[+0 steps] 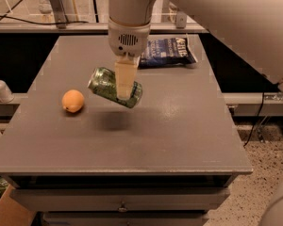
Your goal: Knock green can over
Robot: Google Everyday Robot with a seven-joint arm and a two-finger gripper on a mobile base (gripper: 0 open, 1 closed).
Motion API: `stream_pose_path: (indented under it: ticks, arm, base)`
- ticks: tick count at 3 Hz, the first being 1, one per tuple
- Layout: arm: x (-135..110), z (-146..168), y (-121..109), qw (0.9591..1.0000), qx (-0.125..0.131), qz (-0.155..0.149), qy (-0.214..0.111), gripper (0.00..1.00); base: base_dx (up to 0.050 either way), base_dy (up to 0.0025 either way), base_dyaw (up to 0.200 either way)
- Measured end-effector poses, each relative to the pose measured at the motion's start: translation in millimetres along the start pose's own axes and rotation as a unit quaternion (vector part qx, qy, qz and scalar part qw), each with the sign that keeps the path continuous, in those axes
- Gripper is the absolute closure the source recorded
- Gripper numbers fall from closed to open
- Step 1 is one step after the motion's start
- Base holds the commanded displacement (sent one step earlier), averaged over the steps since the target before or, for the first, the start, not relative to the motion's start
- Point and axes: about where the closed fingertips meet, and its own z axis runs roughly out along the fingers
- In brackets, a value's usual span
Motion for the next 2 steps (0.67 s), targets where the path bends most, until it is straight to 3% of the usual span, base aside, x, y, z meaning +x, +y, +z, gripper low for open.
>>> stream_pose_path:
  ticks: [2]
  arm:
    - [22,19,7,0.9994,-0.013,0.026,0.018,1.0]
  base:
    - [0.0,0.0,0.0]
